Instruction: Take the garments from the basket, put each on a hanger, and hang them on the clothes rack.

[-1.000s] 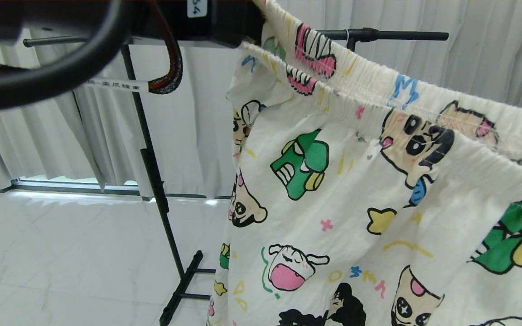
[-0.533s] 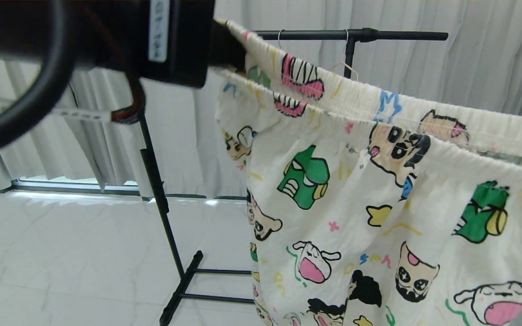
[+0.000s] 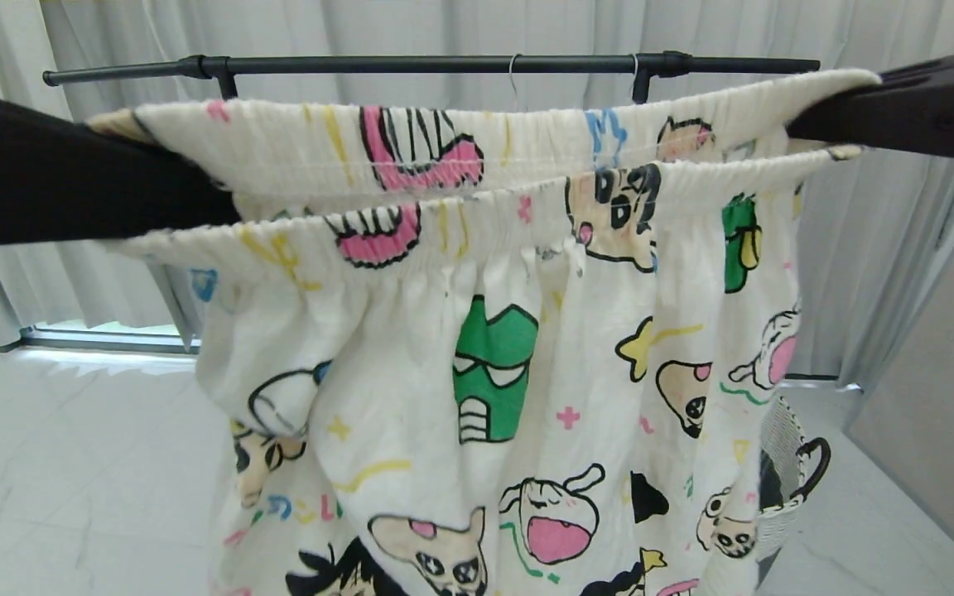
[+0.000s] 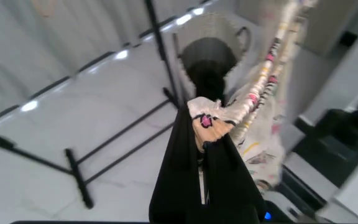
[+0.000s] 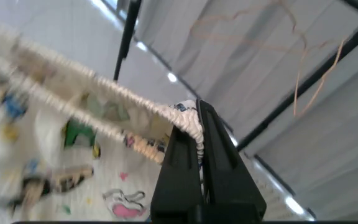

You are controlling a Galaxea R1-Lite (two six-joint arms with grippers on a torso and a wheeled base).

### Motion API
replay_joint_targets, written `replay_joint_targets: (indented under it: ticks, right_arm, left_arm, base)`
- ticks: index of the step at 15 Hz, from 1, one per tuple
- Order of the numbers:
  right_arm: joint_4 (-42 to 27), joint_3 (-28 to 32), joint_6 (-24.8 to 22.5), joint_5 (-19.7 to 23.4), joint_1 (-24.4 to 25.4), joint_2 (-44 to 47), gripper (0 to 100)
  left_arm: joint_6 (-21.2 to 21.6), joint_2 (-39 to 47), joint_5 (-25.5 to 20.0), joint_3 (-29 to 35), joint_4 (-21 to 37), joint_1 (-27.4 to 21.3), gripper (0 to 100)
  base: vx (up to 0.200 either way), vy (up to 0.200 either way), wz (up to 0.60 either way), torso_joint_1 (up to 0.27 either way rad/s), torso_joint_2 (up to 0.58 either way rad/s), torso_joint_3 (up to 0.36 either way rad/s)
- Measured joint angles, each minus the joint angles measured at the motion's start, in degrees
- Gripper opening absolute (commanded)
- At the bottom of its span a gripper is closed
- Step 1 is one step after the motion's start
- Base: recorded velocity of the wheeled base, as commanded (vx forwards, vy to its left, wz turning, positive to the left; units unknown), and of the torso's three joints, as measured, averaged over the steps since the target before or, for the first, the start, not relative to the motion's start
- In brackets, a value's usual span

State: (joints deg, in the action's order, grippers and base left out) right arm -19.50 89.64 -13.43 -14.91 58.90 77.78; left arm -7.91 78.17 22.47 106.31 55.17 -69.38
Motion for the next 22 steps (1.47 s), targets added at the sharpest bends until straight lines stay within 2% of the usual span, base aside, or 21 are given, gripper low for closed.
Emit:
replay_joint_targets:
  ticks: [3,5,11,13,16,19,20,22]
  right_arm:
    - [9.0,0.39,-0.11,0.27,-0.2,4.78,0]
    - [9.61,0.49,-0.13,0.33,-0.2,6.56,0]
    - [9.46,0.29,-0.17,0.2,-0.12,7.67,0]
    - [8.97,0.22,-0.16,-0.48,-0.67,7.4,0]
    - [5.17,0.09,-0.16,-2.6,-4.0,5.35,0]
    - [-1.13,0.07,-0.16,-2.94,-7.83,0.96,0]
    - [-3.34,0.07,-0.11,-2.96,-8.69,-0.73,0]
    - [-6.74,0.05,-0.02,-2.94,-9.55,-3.68,0]
  left_arm:
    - [-5.46,-1.73,-0.05,-0.48,0.02,-10.0,0]
    - [-6.27,-2.1,-0.02,-0.5,0.0,-14.49,0]
    - [-6.34,-2.28,-0.06,-0.55,0.02,-16.79,0]
    - [-6.1,-2.34,0.09,-0.56,0.02,-16.01,0]
    - [-4.73,-2.38,0.06,-0.41,0.0,-12.42,0]
    - [-1.91,-1.93,0.02,-0.34,-0.09,-5.67,0]
    - [-1.48,-1.22,0.05,-0.39,-0.79,-2.95,0]
    - [-1.01,0.77,0.05,-0.41,-5.83,0.35,0]
  base:
    - [0.0,0.0,0.0,0.0,0.0,0.0]
    - [0.0,0.0,0.0,0.0,0.0,0.0]
    - [0.0,0.0,0.0,0.0,0.0,0.0]
    - [0.0,0.0,0.0,0.0,0.0,0.0]
    - [0.0,0.0,0.0,0.0,0.0,0.0]
    - [0.0,0.0,0.0,0.0,0.0,0.0]
    - [0.0,0.0,0.0,0.0,0.0,0.0]
    - [0.0,0.0,0.0,0.0,0.0,0.0]
